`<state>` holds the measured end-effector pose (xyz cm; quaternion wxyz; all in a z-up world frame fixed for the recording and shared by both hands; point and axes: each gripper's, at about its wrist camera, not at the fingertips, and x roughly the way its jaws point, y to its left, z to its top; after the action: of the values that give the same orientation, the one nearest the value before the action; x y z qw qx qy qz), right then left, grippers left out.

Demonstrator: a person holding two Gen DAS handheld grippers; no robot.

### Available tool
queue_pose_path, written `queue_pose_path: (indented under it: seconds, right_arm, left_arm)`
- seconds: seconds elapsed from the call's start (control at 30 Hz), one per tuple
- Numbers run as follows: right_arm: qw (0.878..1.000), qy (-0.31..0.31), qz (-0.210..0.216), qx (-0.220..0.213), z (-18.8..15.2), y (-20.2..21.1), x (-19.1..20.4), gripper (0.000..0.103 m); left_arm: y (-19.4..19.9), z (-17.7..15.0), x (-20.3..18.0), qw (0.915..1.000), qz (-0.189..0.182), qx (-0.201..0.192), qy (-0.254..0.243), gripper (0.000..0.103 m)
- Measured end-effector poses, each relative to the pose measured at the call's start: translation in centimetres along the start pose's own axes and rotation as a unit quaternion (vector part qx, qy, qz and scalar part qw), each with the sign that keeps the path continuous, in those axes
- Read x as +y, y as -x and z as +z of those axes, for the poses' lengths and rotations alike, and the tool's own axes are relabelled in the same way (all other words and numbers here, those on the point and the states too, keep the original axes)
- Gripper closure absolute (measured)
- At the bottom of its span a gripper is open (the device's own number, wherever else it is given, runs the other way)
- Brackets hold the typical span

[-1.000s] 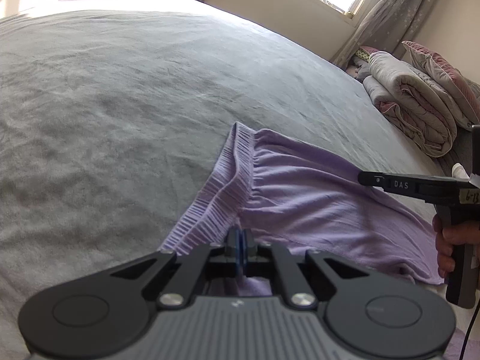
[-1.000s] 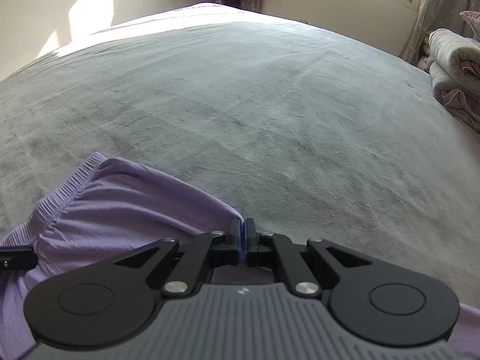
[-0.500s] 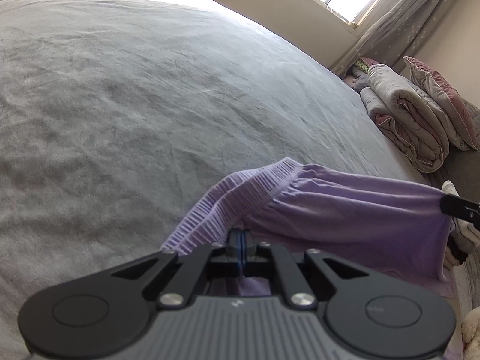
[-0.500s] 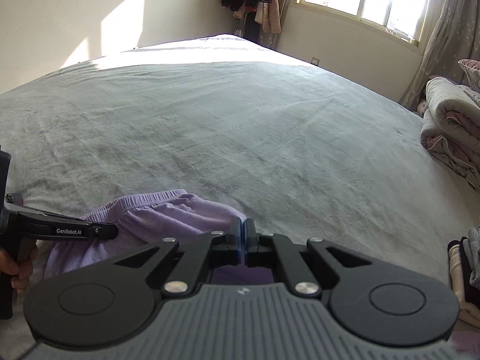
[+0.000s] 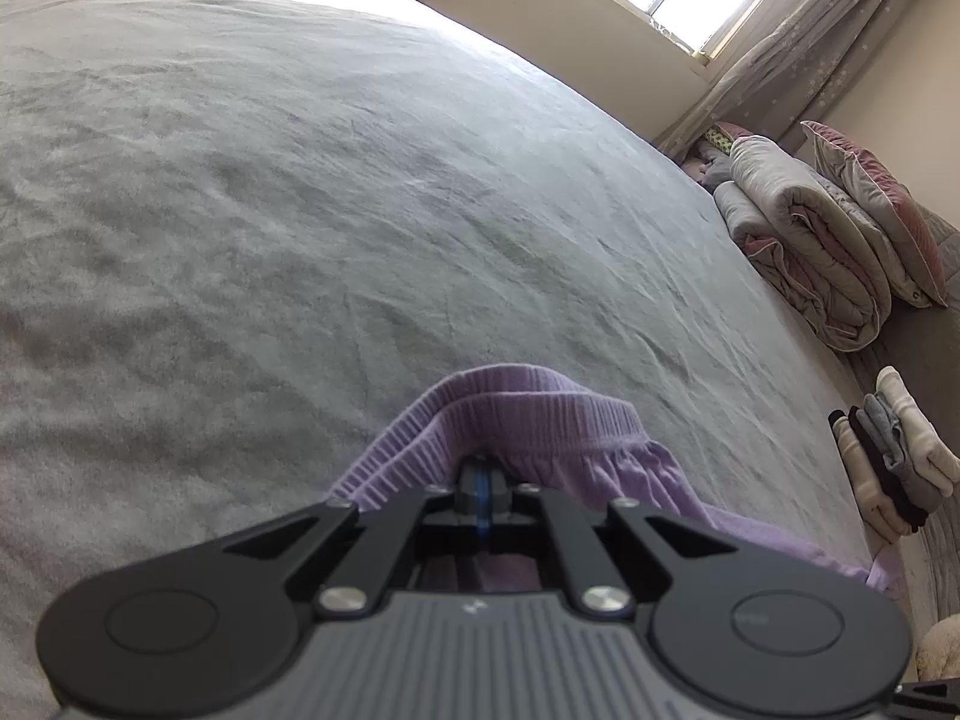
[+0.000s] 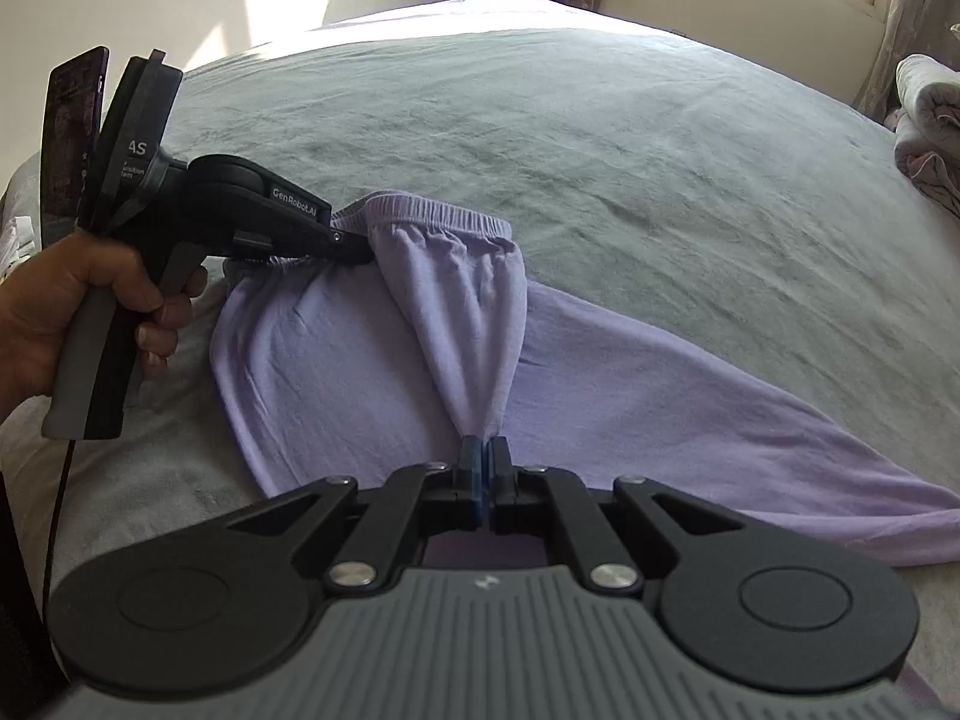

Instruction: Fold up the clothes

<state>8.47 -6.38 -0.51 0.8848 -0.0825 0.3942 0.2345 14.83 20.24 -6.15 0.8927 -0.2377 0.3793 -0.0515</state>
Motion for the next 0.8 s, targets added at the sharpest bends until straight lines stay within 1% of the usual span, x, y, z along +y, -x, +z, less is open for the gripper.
queue_pose_path:
  seconds: [0.1, 0.23, 0.27, 0.3, 0.33, 0.37, 0.4, 0.43, 0.47, 0.5, 0.53, 0.63, 0.7, 0.8]
  right_arm:
    - [0.999, -0.043, 0.018, 0.006, -1.1, -1.3, -0.8, 0.1]
    - [0.994, -0.101, 0.043, 0.013, -2.5, -3.1, -1.8, 0.1]
    - [0.994, -0.099, 0.046, 0.012, -2.5, -3.0, -1.8, 0.1]
    - [0.994, -0.097, 0.049, 0.01, -2.5, -3.0, -1.8, 0.097]
    - [0.994, -0.096, 0.056, 0.006, -2.5, -2.8, -1.8, 0.092]
    - [0.993, -0.102, 0.064, 0.002, -2.6, -2.7, -1.8, 0.084]
    - [0.992, -0.107, 0.072, -0.003, -2.6, -2.5, -1.8, 0.063]
    - [0.99, -0.113, 0.08, -0.013, -2.7, -2.2, -1.7, 0.05]
    - [0.989, -0.119, 0.087, -0.023, -2.7, -2.0, -1.6, 0.029]
    - [0.987, -0.124, 0.093, -0.033, -2.7, -1.7, -1.5, 0.027]
    - [0.988, -0.118, 0.091, -0.038, -2.5, -1.5, -1.2, 0.027]
    - [0.99, -0.1, 0.075, -0.06, -2.2, -1.1, -0.4, 0.027]
    - [0.989, -0.103, 0.066, -0.087, -2.1, -0.6, -0.3, 0.026]
    - [0.98, -0.135, 0.074, -0.125, -2.2, -0.6, -0.8, 0.025]
  left_arm:
    - [0.1, -0.1, 0.0, 0.9999, -0.001, -0.001, -0.01, 0.101]
    - [0.2, -0.2, 0.1, 0.9999, -0.008, -0.003, -0.011, 0.101]
    - [0.3, -0.2, 0.1, 0.9999, -0.01, -0.003, -0.009, 0.1]
    - [0.5, -0.1, 0.1, 0.9999, -0.013, -0.003, -0.006, 0.1]
    - [0.6, -0.1, 0.1, 0.9999, -0.017, -0.003, -0.003, 0.096]
    - [0.9, -0.2, -0.1, 0.9998, -0.021, -0.004, -0.003, 0.088]
    - [1.2, -0.2, -0.2, 0.9996, -0.027, -0.005, -0.004, 0.082]
    - [1.6, -0.3, -0.4, 0.9995, -0.032, -0.006, -0.006, 0.069]
    - [2.0, -0.5, -0.7, 0.9992, -0.037, -0.009, -0.013, 0.059]
    - [2.5, -0.7, -0.8, 0.999, -0.038, -0.013, -0.02, 0.056]
    - [3.0, -1.0, -0.9, 0.9988, -0.037, -0.017, -0.026, 0.053]
    - [4.3, -1.7, -1.3, 0.9979, -0.034, -0.03, -0.046, 0.05]
    - [5.1, -1.8, -0.7, 0.998, -0.041, -0.033, -0.035, 0.05]
    - [6.3, -2.1, 0.3, 0.9974, -0.055, -0.043, -0.016, 0.05]
